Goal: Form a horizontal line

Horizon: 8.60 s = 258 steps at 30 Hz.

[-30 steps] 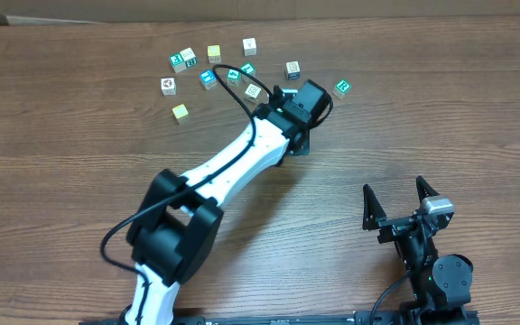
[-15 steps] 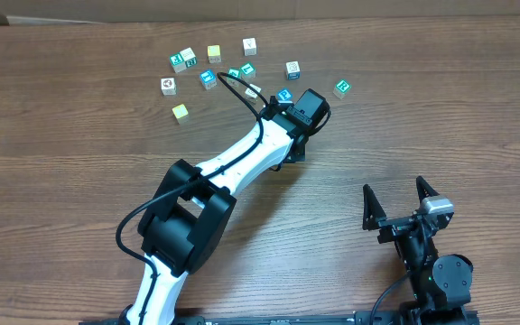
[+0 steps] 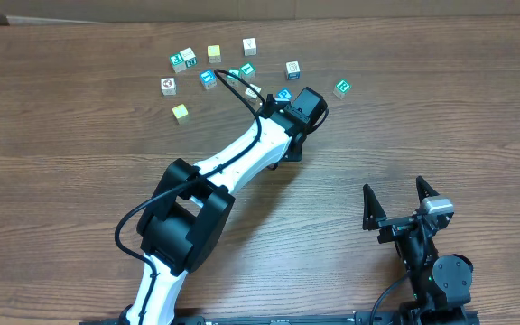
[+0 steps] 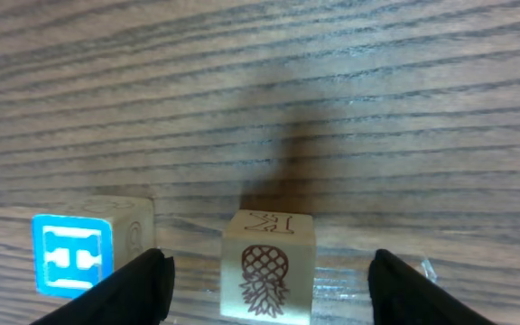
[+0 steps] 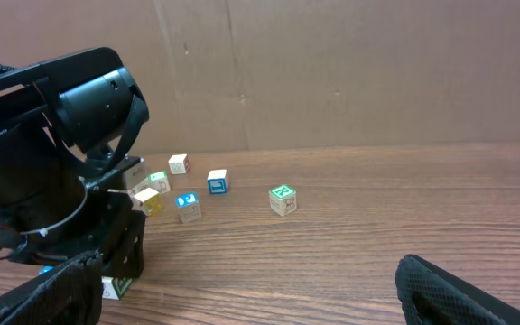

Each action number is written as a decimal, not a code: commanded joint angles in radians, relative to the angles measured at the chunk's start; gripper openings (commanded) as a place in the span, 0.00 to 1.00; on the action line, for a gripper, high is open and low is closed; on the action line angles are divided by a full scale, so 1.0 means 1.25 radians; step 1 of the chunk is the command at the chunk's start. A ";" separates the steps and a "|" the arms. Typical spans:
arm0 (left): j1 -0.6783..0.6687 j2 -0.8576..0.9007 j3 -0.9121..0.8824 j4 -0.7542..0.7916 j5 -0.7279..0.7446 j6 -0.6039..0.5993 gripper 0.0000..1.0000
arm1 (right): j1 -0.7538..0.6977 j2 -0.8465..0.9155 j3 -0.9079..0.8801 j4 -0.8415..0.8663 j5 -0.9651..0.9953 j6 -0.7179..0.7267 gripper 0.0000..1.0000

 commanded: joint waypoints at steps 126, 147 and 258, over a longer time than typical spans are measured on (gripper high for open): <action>0.041 0.118 0.113 -0.093 0.009 0.012 0.09 | 0.003 -0.003 -0.008 0.005 0.009 0.003 1.00; 0.265 -0.009 0.338 -0.104 -0.009 0.012 0.09 | 0.003 -0.003 -0.008 0.005 0.009 0.003 1.00; 0.710 -0.037 0.343 -0.337 -0.009 0.012 1.00 | 0.003 -0.003 -0.008 0.005 0.009 0.003 1.00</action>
